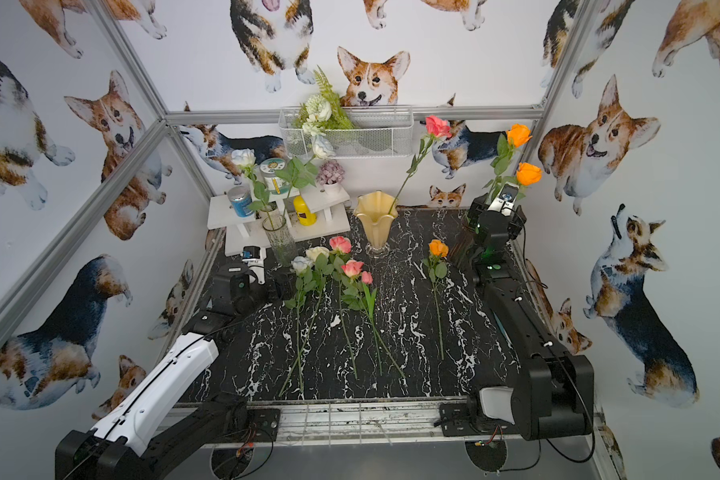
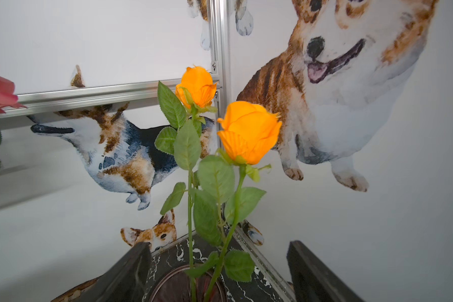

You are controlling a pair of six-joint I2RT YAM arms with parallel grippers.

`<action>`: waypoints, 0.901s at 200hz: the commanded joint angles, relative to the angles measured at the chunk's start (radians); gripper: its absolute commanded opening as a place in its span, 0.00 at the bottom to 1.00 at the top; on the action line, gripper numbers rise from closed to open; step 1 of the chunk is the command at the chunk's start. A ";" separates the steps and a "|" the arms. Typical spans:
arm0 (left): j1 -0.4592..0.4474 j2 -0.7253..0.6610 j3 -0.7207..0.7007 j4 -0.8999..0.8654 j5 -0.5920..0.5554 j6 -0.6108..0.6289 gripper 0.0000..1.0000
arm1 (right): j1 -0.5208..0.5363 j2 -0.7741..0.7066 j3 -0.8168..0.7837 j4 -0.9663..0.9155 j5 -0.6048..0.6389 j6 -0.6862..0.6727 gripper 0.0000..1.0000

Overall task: Arrange the flowers in different vases according to their variety
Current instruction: Insert the flower into the vase, then pick up the flower at the center of the board.

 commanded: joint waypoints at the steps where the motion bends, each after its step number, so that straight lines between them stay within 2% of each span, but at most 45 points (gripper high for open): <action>1: -0.013 0.008 0.000 -0.094 -0.010 -0.037 1.00 | -0.001 -0.036 0.030 -0.198 -0.077 0.095 0.87; 71: -0.215 0.092 -0.022 -0.265 -0.147 -0.252 1.00 | -0.001 -0.121 0.118 -0.612 -0.306 0.253 0.93; 107: -0.242 0.116 -0.051 -0.292 -0.161 -0.340 1.00 | 0.000 -0.183 0.107 -0.763 -0.418 0.285 0.95; 117: -0.245 0.116 -0.063 -0.296 -0.162 -0.366 1.00 | -0.001 -0.200 0.091 -0.789 -0.453 0.286 1.00; 153: -0.260 0.102 -0.118 -0.275 -0.158 -0.444 1.00 | -0.001 -0.262 -0.012 -0.830 -0.599 0.331 1.00; 180: -0.267 0.108 -0.149 -0.252 -0.165 -0.488 0.89 | 0.000 -0.304 -0.085 -0.848 -0.665 0.349 1.00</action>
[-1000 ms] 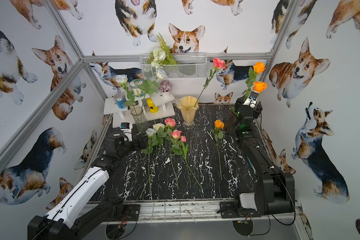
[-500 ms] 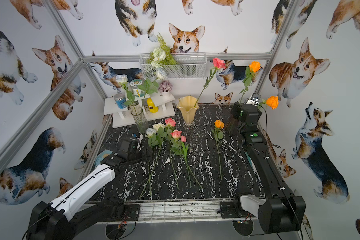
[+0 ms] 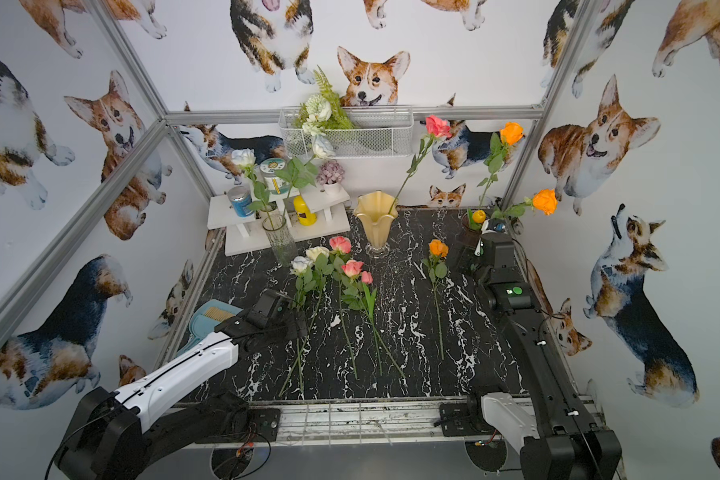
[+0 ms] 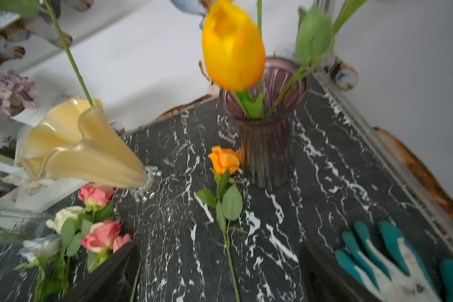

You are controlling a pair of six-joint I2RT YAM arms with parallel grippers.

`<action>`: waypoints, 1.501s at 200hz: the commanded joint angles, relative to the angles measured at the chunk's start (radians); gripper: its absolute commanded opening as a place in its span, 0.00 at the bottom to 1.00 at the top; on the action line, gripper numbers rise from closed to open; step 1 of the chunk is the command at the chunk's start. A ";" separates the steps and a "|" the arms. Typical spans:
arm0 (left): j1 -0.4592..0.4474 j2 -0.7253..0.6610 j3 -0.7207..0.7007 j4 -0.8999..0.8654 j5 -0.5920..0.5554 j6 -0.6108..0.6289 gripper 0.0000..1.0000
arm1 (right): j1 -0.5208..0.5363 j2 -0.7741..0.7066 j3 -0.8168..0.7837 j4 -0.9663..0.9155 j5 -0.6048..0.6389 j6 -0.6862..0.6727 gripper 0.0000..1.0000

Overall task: Arrange the flowers in different vases according to their variety
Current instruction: Pick up the flower at the center of the board.

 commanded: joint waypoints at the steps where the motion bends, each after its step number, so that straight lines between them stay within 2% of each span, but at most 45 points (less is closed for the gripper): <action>1: -0.006 0.002 -0.020 0.025 -0.015 -0.065 0.89 | 0.000 -0.031 -0.043 -0.042 -0.105 0.038 1.00; 38: -0.012 0.048 -0.031 0.046 -0.003 -0.086 0.78 | -0.001 -0.063 -0.079 -0.075 -0.164 0.035 0.99; 121: -0.023 0.174 -0.019 0.064 -0.003 -0.116 0.55 | 0.000 -0.088 -0.101 -0.108 -0.179 0.023 0.98; 150: -0.036 0.212 0.015 0.018 -0.022 -0.121 0.45 | -0.001 -0.086 -0.110 -0.108 -0.179 0.022 0.98; 169: -0.043 0.246 0.038 -0.019 -0.023 -0.122 0.42 | 0.000 -0.084 -0.115 -0.108 -0.184 0.018 0.98; 222: -0.048 0.358 0.117 -0.097 0.004 -0.087 0.38 | 0.000 -0.089 -0.143 -0.098 -0.209 0.025 0.97; 300: -0.049 0.552 0.223 -0.092 0.097 -0.007 0.15 | 0.000 -0.115 -0.155 -0.114 -0.217 0.003 0.98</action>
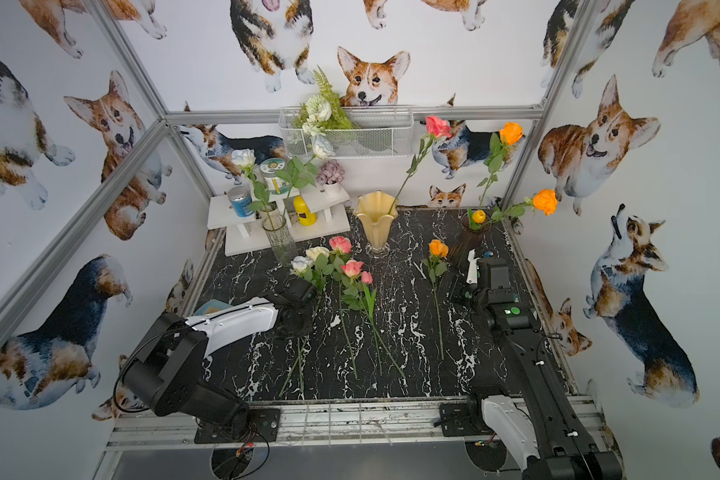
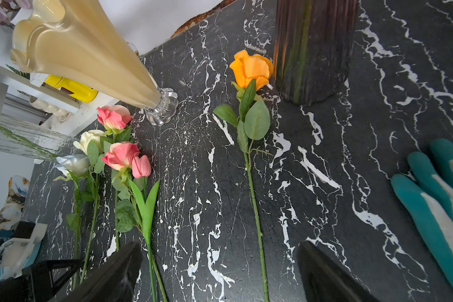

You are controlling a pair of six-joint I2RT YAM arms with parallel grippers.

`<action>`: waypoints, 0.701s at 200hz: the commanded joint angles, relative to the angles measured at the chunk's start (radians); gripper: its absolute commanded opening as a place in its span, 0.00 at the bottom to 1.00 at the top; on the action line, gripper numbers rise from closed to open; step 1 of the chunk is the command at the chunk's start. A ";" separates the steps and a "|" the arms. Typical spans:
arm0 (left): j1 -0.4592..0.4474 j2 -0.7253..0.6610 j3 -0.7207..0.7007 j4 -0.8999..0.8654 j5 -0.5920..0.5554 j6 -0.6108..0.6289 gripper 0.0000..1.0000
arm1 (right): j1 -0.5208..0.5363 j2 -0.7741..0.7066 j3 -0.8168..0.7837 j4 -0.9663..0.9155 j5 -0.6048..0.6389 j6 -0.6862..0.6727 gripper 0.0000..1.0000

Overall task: Arrange the flowers in different vases according to their variety
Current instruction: Pick up the flower at the center of the board.

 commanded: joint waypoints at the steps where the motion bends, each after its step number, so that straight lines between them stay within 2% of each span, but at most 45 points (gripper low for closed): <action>1: -0.001 0.072 -0.007 0.003 0.122 0.040 0.14 | -0.001 -0.008 0.000 -0.008 -0.007 -0.016 0.98; 31: -0.002 0.118 -0.009 0.022 0.144 0.045 0.00 | -0.001 -0.015 0.001 -0.017 -0.007 -0.025 0.98; 75: -0.010 0.104 0.008 0.004 0.121 0.049 0.00 | -0.001 -0.021 -0.010 -0.016 -0.016 -0.024 0.98; 88: -0.017 0.093 0.022 -0.019 0.083 0.049 0.00 | -0.001 -0.024 -0.014 -0.015 -0.018 -0.025 0.98; 140: -0.082 -0.105 0.124 -0.152 -0.175 0.028 0.00 | -0.001 -0.032 -0.064 0.020 -0.065 0.005 0.97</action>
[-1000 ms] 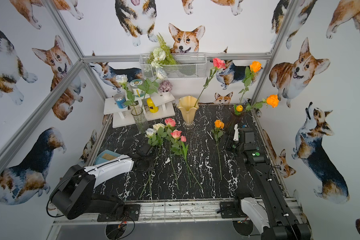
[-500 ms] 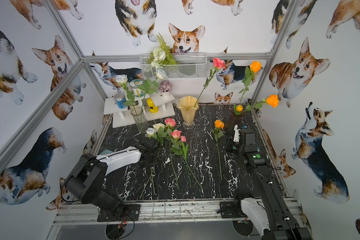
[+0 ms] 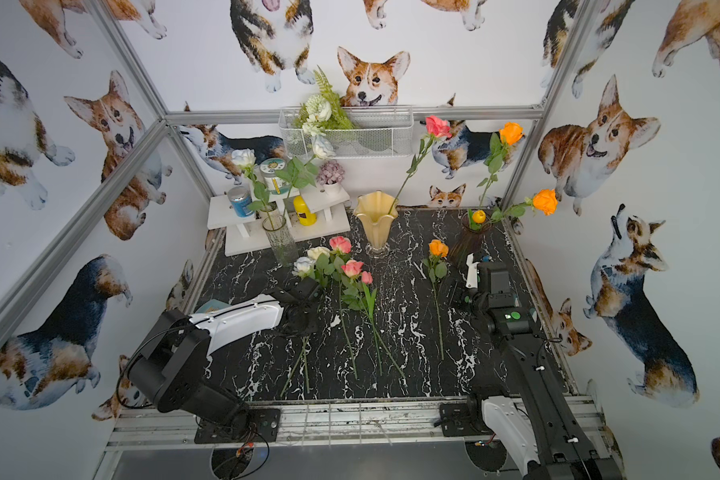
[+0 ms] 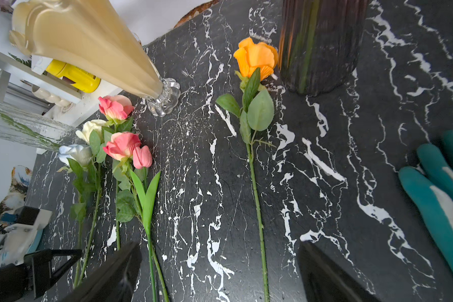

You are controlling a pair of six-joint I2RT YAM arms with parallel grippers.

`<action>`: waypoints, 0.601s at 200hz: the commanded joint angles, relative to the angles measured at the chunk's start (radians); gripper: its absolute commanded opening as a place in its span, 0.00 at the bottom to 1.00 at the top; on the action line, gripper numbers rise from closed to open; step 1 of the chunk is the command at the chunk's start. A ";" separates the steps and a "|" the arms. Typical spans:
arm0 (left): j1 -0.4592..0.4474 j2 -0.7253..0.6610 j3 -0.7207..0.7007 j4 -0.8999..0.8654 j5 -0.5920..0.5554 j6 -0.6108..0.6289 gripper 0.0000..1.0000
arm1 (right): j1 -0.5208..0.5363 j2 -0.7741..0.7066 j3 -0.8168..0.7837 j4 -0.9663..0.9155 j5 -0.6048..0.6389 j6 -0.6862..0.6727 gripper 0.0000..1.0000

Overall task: Arrange the flowers in different vases according to their variety
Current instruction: Pick up the flower at the center of the board.

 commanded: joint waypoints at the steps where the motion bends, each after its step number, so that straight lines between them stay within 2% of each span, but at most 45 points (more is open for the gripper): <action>1: -0.023 -0.066 0.048 -0.070 -0.133 -0.015 0.00 | 0.000 -0.005 -0.021 0.027 -0.038 0.018 0.97; 76: -0.095 -0.326 0.170 -0.152 -0.425 -0.003 0.00 | -0.001 -0.005 -0.058 0.047 -0.055 0.031 0.97; 104: -0.105 -0.436 0.170 -0.063 -0.516 0.082 0.00 | -0.001 -0.005 -0.066 0.056 -0.066 0.038 0.96; 120: -0.104 -0.498 0.148 0.036 -0.551 0.188 0.00 | 0.000 -0.008 -0.074 0.059 -0.071 0.040 0.96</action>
